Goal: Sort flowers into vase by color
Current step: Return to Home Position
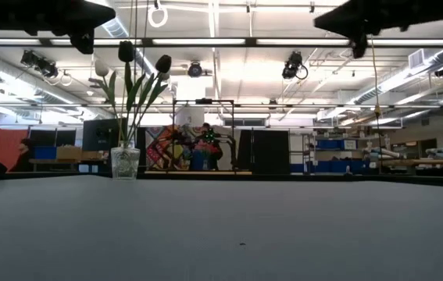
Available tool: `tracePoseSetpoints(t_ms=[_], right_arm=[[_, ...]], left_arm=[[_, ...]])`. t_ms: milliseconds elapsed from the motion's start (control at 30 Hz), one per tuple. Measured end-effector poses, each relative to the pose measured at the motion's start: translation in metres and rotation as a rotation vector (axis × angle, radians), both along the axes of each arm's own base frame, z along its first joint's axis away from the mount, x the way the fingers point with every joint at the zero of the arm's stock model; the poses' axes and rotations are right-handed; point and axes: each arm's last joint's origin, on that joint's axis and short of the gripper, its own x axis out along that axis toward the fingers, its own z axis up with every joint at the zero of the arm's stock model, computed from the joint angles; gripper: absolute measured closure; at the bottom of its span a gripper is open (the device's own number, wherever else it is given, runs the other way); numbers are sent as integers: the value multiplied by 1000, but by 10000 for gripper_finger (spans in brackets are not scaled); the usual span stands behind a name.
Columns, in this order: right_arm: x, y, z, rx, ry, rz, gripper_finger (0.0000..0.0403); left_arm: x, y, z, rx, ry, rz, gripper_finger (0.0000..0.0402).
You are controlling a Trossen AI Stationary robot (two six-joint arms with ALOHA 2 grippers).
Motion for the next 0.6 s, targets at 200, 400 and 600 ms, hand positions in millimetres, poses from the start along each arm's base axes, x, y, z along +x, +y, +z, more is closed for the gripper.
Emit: tracePoseSetpoints(t_ms=[200, 400, 600], right_arm=[[-32, 1, -34, -47, -31, -12, 391], [-42, 2, -63, -4, -29, -31, 391], [-46, 3, -78, 4, -43, -16, 391]], left_arm=[[7, -3, -28, -33, 17, -29, 397], [10, -3, -62, -95, -56, -21, 397], [10, -3, -78, -112, -28, -20, 397]])
